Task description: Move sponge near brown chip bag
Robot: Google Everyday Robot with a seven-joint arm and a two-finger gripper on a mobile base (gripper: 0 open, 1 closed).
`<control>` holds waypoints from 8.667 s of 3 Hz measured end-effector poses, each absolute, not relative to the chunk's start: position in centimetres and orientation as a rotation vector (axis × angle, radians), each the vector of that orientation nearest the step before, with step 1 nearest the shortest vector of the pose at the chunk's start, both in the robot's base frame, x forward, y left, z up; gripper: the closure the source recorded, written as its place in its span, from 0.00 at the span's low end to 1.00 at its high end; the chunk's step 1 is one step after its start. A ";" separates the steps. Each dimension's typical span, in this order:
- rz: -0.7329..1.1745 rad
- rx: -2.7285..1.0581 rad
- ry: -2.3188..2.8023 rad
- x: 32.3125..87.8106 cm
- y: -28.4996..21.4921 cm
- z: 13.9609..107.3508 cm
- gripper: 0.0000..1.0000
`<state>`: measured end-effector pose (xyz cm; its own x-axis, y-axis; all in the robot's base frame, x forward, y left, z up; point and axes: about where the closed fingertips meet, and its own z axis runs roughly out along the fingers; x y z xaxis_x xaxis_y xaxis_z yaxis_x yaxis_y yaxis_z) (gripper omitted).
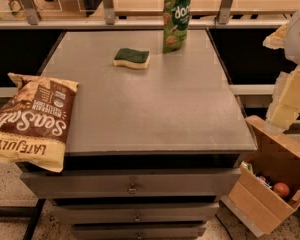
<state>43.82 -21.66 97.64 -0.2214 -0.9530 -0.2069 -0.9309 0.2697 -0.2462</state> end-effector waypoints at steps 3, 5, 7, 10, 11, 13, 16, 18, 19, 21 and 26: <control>-0.153 -1.789 2.134 53.1 -15.8 101.2 0.00; -0.223 -1.860 1.975 61.9 -5.8 101.6 0.00; -0.274 -1.880 1.909 64.5 -0.7 99.6 0.00; -0.123 -2.010 1.873 67.8 3.9 94.3 0.00; -0.087 -2.008 1.882 69.3 4.9 92.0 0.00; -0.026 -1.999 1.914 71.3 6.5 88.5 0.00; 0.045 -1.932 2.014 74.9 4.6 84.0 0.00; 0.052 -1.891 2.038 75.8 3.2 83.5 0.18; 0.071 -1.899 2.009 75.3 3.2 84.1 0.41; 0.077 -1.947 1.947 73.0 3.3 86.0 0.87; 0.253 -2.046 1.687 59.7 7.9 90.3 1.00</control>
Offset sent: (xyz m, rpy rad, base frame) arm 0.0949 0.0488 0.0536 -0.0195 -0.0598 0.0846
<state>59.71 7.90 90.32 0.2257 -0.8747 -0.4289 -0.9620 -0.1307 -0.2395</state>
